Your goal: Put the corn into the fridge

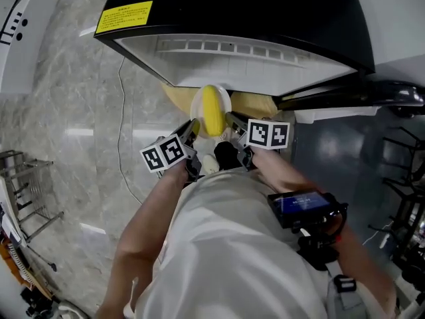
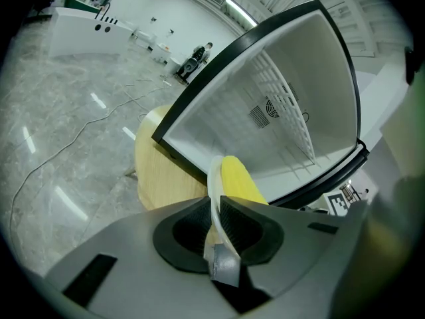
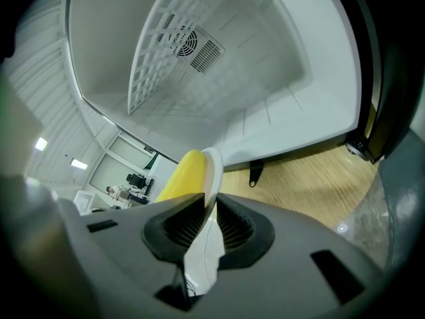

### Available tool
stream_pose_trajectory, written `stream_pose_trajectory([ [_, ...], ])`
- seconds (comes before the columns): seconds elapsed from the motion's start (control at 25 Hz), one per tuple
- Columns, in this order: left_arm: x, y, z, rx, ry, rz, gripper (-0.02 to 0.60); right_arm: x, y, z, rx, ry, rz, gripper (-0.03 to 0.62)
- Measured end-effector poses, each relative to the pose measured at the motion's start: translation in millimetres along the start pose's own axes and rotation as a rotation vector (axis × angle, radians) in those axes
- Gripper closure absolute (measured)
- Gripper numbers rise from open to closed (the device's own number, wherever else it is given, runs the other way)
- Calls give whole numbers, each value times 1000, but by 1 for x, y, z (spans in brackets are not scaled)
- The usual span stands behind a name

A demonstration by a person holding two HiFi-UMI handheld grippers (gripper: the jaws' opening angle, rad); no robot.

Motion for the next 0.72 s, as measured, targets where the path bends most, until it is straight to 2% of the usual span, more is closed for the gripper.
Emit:
stream_pose_trajectory([
  [0.32, 11, 5, 1, -41, -28, 16, 534, 10, -8, 6, -16, 23, 5, 540],
  [0.72, 15, 11, 2, -45, -34, 30, 533, 19, -14, 6, -10, 44, 13, 540],
])
Point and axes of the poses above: the fingertips, and each gripper's own axes: x forward along the fingers, y to its left, z out of its top, the point moved 2 cm from there along -x, backward along the fingers, and after that the axes turned 2 degrees about z, right-handed, at the moved point
